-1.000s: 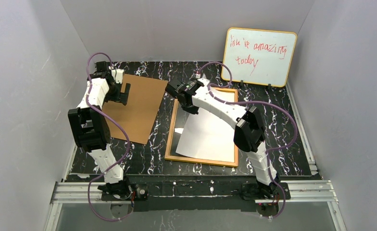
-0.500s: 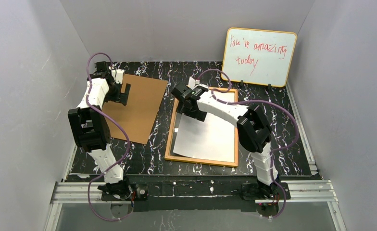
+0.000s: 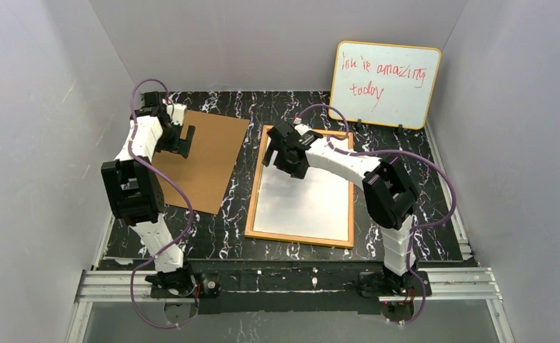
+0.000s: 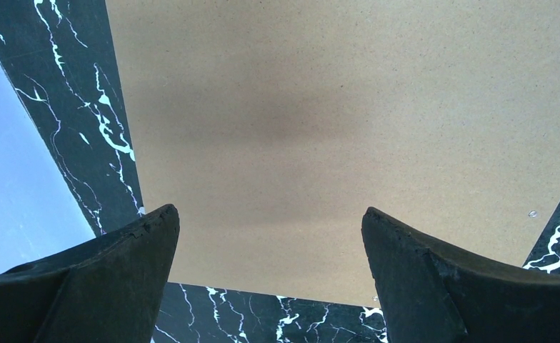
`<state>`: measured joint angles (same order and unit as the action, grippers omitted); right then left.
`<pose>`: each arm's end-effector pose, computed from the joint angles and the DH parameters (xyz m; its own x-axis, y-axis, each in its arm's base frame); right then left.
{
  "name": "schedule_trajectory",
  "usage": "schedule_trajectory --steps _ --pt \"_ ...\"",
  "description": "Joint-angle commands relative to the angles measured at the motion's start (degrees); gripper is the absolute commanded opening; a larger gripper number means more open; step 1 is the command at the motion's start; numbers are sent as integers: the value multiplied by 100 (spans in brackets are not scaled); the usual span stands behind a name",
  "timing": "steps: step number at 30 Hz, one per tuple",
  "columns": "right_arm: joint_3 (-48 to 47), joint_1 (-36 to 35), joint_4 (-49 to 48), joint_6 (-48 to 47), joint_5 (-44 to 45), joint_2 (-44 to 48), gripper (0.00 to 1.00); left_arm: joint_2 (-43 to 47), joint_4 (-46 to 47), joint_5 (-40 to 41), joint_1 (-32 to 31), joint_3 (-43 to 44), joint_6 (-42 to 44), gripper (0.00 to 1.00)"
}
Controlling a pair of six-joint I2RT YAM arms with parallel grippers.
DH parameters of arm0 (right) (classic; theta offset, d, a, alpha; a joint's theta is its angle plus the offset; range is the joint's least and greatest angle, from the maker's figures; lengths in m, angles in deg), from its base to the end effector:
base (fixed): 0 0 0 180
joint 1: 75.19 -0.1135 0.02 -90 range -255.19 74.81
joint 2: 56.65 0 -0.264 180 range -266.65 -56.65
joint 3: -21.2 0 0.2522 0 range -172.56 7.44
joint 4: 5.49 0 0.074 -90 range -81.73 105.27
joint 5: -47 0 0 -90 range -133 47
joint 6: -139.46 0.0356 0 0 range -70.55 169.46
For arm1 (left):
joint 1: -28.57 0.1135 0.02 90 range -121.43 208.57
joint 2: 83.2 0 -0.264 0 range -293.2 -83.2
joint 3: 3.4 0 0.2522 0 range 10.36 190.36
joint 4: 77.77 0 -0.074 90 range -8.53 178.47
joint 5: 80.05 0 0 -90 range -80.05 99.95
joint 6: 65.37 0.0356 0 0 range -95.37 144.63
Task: Put the photo into the frame
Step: Turn over the photo from the photo frame, then pick up the photo frame item at the center of the board.
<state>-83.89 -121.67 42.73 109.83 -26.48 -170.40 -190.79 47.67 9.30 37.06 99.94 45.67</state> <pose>0.3067 0.3083 0.2266 -0.7964 0.3715 -0.4771 0.2105 0.9100 0.3572 0.4036 0.0598 0.2527 -0.8406 0.2375 -0.4868 0.1714 0.9692 0.1769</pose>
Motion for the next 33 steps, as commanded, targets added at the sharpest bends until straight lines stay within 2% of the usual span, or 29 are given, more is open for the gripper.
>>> schedule_trajectory --steps 1,6,8,19,26,33 --pt "37 69 -321 -54 -142 327 99 63 -168 -83 -23 -79 76 98" --pt "-77 69 -310 -27 -207 306 99 32 -142 -16 -23 3 47 98" --pt "-131 69 -424 -54 -349 289 99 -59 -126 304 7 198 18 98" --pt "-1459 -256 -816 -334 -1088 -651 99 -1591 -393 1425 857 2440 -416 97" --pt "-2458 -439 -791 -382 -1446 -1543 98 -1640 486 2343 1021 1803 -445 93" --pt "-2871 -442 -1015 -284 -1616 -2172 98 -1930 842 2532 1023 1624 -567 92"
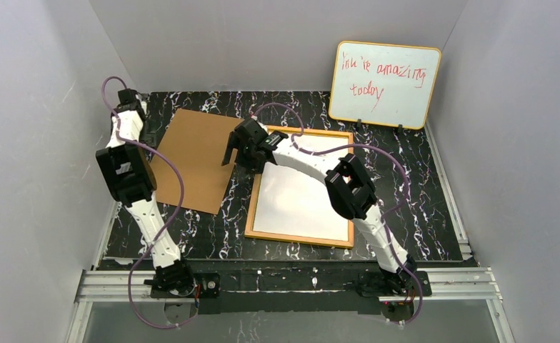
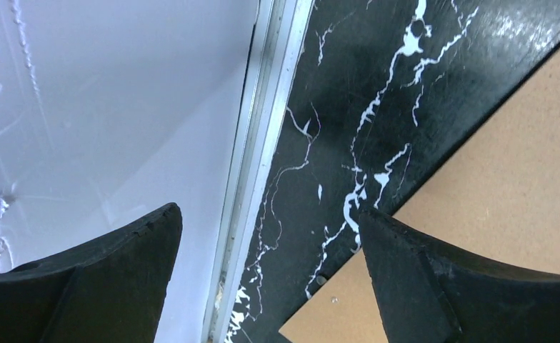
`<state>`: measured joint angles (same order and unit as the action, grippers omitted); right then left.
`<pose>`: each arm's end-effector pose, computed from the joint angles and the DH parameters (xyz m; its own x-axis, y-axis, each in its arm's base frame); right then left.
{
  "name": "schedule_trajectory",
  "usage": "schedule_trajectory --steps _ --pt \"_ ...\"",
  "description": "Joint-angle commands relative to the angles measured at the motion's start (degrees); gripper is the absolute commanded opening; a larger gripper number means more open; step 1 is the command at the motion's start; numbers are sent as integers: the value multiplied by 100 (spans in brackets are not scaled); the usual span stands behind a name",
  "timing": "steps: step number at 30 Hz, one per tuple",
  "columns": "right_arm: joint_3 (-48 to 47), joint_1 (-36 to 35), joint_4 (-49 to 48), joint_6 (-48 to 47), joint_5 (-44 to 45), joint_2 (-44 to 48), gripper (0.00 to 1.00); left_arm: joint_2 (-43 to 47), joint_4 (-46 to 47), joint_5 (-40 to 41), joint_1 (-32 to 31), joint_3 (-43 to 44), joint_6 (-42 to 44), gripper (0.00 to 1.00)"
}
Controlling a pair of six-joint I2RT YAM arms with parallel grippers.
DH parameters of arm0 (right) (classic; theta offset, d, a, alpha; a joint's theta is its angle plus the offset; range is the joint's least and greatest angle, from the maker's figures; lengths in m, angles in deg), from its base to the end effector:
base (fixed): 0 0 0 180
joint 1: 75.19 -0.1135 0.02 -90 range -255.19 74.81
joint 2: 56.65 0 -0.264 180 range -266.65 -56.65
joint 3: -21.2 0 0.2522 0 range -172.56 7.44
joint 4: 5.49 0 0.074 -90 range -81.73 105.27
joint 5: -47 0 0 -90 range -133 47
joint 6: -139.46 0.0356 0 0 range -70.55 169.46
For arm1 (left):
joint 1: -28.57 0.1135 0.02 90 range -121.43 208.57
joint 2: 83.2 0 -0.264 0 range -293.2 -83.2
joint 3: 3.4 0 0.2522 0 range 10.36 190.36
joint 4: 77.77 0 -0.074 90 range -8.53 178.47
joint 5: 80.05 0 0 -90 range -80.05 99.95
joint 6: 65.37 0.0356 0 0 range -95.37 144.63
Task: Put the photo into the frame
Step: Pick up the photo frame item at the center of the board.
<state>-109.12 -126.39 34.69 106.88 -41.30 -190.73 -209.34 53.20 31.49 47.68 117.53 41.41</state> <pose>0.3356 0.4157 0.2106 -0.8793 0.2506 -0.4051 -0.0459 0.8019 0.5957 0.4582 0.1726 0.2169 -0.8805 -0.0209 -0.4735 -0.2643 0.8509 0.4540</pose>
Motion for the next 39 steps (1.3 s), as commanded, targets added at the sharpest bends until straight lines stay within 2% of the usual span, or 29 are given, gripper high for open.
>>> schedule_trajectory --steps 1,8,14,20,24,33,39 --pt "-411 29 -208 25 -134 -211 98 -103 319 301 -39 -143 -154 92" --pt "-818 12 -77 234 33 -707 99 -402 323 235 -103 -259 -142 88" --pt "-820 7 -57 267 293 -843 99 -606 -208 -609 -207 -329 -65 88" --pt "-845 39 -44 460 265 -977 99 -508 -300 -1009 -326 -788 234 86" --pt "-723 54 -85 584 201 -969 99 -185 -309 -1233 -493 -1406 483 85" --pt "-396 106 -479 966 -279 -820 98 3 -380 -1531 -673 -2057 870 82" --pt "245 172 -1579 1308 -1095 -196 94 -120 -384 -1677 -708 -2106 901 80"
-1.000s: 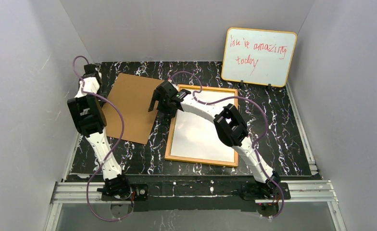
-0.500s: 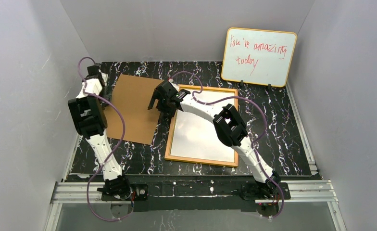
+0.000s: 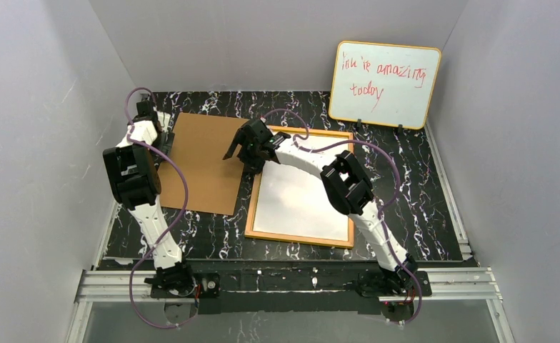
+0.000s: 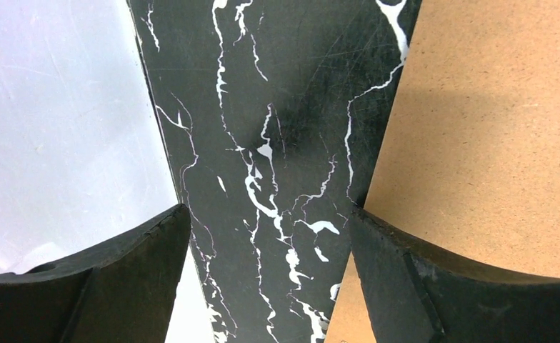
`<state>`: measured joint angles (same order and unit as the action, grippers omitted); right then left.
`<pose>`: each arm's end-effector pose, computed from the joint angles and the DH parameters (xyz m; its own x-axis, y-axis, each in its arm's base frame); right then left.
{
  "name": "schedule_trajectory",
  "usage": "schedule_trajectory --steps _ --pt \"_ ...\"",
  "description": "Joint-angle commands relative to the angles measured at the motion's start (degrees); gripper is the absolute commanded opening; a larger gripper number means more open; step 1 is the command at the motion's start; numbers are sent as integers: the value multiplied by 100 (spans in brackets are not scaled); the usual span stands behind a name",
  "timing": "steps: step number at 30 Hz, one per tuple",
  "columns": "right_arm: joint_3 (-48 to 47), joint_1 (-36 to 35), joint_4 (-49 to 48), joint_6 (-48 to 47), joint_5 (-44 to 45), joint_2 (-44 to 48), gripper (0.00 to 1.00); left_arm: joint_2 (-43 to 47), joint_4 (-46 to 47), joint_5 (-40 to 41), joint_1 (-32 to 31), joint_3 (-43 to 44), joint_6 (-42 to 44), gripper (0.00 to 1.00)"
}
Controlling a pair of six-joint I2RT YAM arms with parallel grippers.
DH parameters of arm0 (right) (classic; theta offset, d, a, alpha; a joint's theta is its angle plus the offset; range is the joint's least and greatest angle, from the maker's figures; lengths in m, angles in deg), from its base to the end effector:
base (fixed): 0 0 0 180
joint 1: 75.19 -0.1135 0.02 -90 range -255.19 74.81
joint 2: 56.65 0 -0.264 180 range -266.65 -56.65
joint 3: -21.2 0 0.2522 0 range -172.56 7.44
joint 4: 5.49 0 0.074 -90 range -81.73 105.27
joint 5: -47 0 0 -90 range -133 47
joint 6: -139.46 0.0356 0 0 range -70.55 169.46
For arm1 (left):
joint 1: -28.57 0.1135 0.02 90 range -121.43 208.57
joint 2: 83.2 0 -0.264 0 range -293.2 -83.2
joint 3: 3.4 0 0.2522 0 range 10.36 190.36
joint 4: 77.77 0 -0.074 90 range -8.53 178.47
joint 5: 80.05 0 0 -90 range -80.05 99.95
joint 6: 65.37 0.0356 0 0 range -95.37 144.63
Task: Put the photo into the frame
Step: Pick up the photo frame item at the center of the board.
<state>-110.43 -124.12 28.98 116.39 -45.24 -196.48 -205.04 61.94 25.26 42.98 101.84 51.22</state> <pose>0.3616 0.4170 0.1736 -0.8849 0.3838 -0.2637 0.1071 0.7189 0.6868 0.4433 0.1236 0.1750 -0.8954 0.2157 -0.3895 0.0236 0.8966 0.4423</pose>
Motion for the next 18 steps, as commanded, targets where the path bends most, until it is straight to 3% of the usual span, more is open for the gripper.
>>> schedule_trajectory --steps 1,7,18 --pt "442 -49 -1111 404 -835 477 93 -540 -1256 -1109 -270 -547 -110 78" --pt "1355 -15 -2205 655 -1513 1171 92 -363 -1286 -1148 -673 -792 50 77" --pt "2399 -28 -3980 1088 -2027 1960 89 -432 -1531 -1496 -706 -812 209 78"
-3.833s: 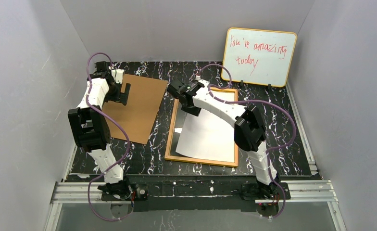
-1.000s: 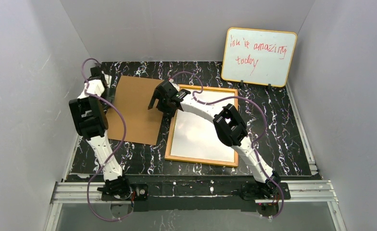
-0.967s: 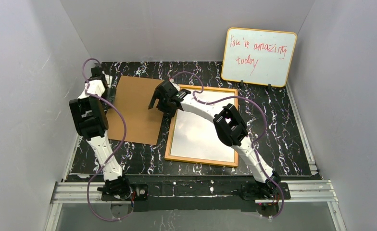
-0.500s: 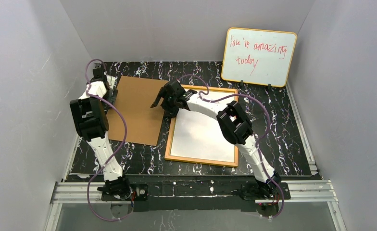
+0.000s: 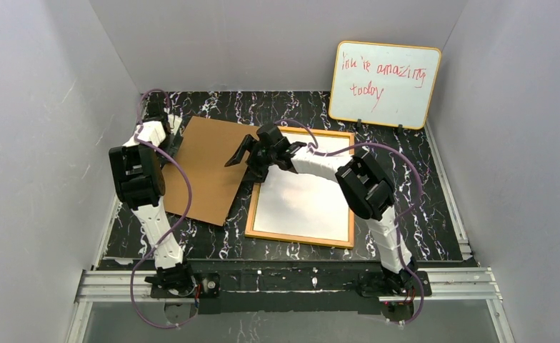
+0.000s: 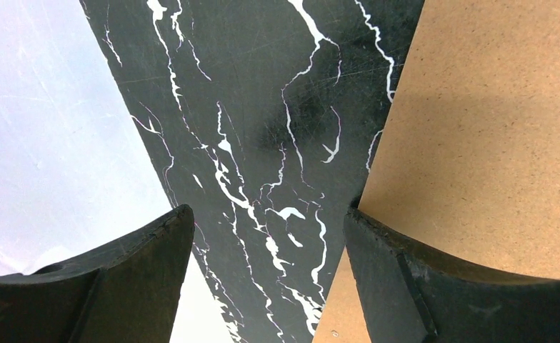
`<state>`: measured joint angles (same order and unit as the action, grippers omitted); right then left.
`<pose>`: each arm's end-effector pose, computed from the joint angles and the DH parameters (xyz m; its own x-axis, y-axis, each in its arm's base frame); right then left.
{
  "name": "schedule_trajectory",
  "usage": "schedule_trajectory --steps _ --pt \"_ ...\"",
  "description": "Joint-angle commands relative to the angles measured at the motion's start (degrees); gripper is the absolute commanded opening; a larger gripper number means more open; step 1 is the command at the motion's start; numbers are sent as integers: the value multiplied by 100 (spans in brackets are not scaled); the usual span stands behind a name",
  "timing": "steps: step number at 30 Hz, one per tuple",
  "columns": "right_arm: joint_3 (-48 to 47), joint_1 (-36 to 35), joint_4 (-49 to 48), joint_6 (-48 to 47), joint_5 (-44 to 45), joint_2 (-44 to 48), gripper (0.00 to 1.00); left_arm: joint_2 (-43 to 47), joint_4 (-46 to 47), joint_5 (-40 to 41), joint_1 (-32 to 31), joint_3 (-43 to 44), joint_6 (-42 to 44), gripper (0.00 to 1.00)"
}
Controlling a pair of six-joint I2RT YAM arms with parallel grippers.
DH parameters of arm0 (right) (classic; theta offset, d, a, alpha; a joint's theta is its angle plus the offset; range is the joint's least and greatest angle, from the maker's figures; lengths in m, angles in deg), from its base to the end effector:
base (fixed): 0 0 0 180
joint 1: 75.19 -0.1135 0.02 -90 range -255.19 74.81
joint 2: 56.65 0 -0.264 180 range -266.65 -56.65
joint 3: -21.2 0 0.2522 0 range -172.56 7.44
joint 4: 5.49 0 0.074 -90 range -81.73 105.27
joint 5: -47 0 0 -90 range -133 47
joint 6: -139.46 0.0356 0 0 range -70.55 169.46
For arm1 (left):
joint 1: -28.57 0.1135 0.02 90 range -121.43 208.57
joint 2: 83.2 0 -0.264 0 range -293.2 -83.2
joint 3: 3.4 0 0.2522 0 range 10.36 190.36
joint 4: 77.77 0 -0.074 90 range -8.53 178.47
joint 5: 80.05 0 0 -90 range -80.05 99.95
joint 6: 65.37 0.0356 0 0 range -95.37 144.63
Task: Put the photo into the frame
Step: Pick up the photo frame item at the center of the board.
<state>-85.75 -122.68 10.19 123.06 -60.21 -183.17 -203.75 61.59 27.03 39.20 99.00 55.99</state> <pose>0.3321 0.3779 0.1789 -0.9422 0.3282 -0.0668 0.1292 0.5401 0.8316 0.4402 0.0933 0.1699 -0.8874 0.3396 -0.3118 0.1592 0.8604 0.4842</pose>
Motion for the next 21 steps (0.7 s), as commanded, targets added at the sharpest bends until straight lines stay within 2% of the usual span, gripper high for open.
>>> schedule_trajectory --steps 1,11,15,21 --pt "-8 -173 -2170 431 -529 720 89 -539 -1526 -1704 -339 -532 -250 78" --pt "535 -173 -2581 522 -467 1001 89 -117 -1726 -2226 -619 -996 16 77" --pt "616 -173 -2599 523 -477 987 84 -66 -1918 -2419 -640 -1034 117 76" --pt "892 -146 -2076 172 -186 1312 82 32 -2159 -2727 -829 -974 222 75"
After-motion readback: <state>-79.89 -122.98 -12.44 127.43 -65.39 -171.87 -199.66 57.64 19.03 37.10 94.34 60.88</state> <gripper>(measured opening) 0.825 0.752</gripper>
